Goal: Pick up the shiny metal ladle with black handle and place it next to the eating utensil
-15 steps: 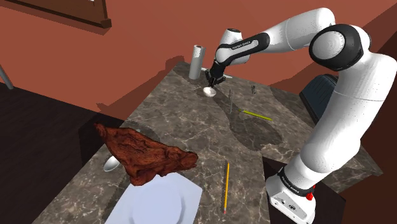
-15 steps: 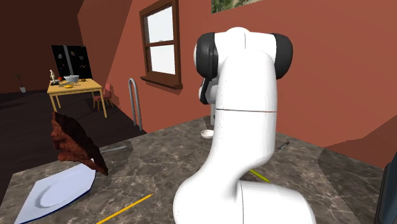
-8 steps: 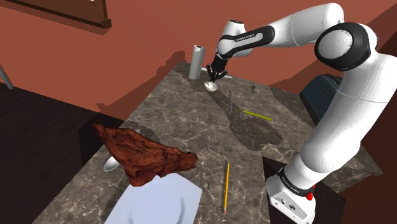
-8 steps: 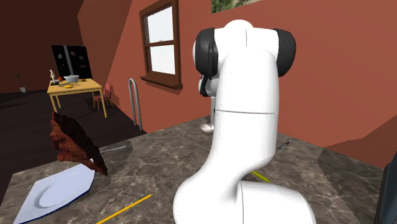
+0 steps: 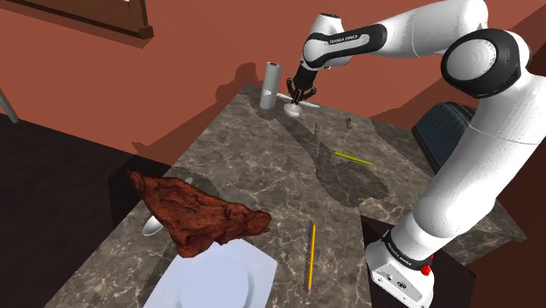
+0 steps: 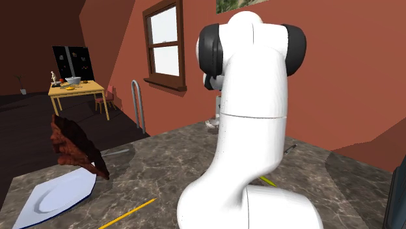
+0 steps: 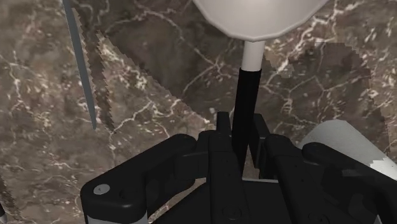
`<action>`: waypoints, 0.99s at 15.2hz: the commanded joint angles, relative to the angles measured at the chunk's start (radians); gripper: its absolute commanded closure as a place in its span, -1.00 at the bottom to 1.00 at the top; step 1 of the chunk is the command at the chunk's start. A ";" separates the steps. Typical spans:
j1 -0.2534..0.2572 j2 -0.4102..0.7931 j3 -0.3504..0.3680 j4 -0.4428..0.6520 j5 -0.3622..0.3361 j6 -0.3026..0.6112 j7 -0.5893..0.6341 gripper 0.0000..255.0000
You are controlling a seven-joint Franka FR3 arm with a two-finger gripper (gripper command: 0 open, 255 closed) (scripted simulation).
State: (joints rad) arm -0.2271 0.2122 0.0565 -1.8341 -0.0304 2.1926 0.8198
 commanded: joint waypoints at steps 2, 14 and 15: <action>0.000 -0.009 0.000 0.025 0.001 -0.034 -0.001 1.00; 0.133 -0.221 0.105 -0.245 -0.027 0.016 0.255 1.00; 0.144 -0.233 0.117 -0.259 -0.028 0.017 0.278 1.00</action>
State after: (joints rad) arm -0.0926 -0.0010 0.1640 -2.0699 -0.0588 2.2074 1.0779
